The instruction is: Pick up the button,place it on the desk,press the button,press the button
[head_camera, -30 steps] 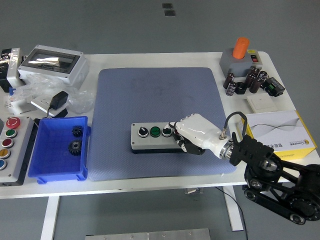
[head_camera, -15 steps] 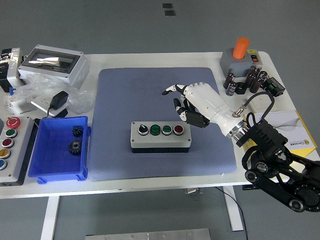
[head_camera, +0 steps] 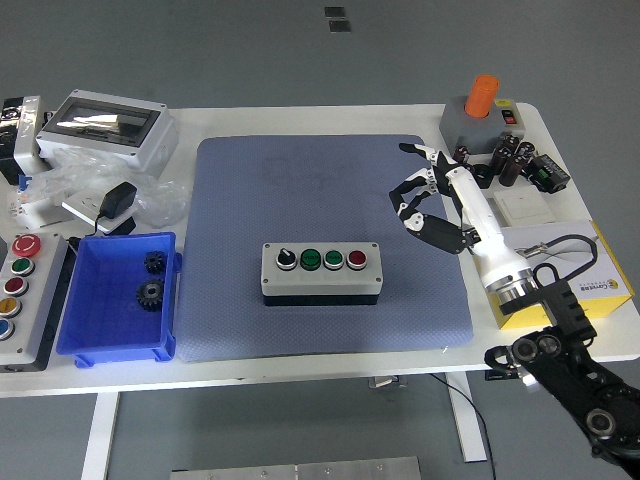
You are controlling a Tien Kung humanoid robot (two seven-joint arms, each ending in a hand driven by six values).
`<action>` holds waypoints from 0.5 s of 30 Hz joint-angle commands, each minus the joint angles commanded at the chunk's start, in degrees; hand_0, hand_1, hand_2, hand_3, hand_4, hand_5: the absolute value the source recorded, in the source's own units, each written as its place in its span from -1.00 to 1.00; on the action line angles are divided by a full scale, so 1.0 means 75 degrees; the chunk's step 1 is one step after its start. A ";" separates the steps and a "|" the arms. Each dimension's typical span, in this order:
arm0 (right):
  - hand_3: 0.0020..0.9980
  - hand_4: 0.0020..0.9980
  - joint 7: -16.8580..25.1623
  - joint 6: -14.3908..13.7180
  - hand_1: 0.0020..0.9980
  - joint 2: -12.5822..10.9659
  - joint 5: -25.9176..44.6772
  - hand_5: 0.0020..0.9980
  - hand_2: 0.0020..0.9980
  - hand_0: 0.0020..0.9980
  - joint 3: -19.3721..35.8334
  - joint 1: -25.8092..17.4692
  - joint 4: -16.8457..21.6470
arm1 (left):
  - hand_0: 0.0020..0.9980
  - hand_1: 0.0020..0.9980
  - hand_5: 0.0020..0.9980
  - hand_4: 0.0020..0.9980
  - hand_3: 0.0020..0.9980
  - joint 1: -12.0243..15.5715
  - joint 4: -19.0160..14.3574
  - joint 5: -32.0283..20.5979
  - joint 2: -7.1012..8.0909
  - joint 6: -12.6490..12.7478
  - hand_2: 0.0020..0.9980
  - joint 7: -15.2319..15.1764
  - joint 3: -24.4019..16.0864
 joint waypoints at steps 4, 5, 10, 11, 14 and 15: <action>0.58 0.62 0.0278 0.0337 0.49 0.0057 0.0903 -0.04 0.57 0.44 0.0526 -0.0251 -0.0161 | 0.36 0.36 -0.31 0.50 0.35 -0.0004 0.0000 0.0012 0.0003 -0.0008 0.20 0.0000 -0.0015; 0.58 0.62 0.0329 0.0409 0.49 0.0070 0.1120 -0.04 0.57 0.44 0.0600 -0.0277 -0.0209 | 0.36 0.36 -0.31 0.50 0.35 -0.0010 0.0000 0.0020 0.0005 -0.0011 0.20 -0.0002 -0.0019; 0.48 0.64 0.0494 0.0592 0.47 0.0113 0.2012 0.03 0.51 0.47 0.0755 -0.0299 -0.0381 | 0.36 0.36 -0.32 0.50 0.35 -0.0056 0.0000 0.0031 0.0030 -0.0023 0.20 -0.0022 0.0008; 0.48 0.64 0.0513 0.0611 0.47 0.0121 0.2172 0.03 0.51 0.47 0.0777 -0.0298 -0.0403 | 0.36 0.36 -0.32 0.50 0.35 -0.0065 0.0000 0.0031 0.0040 -0.0028 0.20 -0.0022 0.0021; 0.48 0.64 0.0547 0.0640 0.47 0.0148 0.2492 0.03 0.51 0.47 0.0846 -0.0299 -0.0431 | 0.36 0.36 -0.32 0.50 0.35 -0.0085 0.0000 0.0032 0.0080 -0.0038 0.20 -0.0017 0.0051; 0.47 0.71 0.0551 0.0643 0.44 0.0157 0.2535 0.21 0.49 0.48 0.0867 -0.0297 -0.0430 | 0.36 0.36 -0.32 0.50 0.35 -0.0093 0.0000 0.0034 0.0099 -0.0040 0.20 -0.0017 0.0056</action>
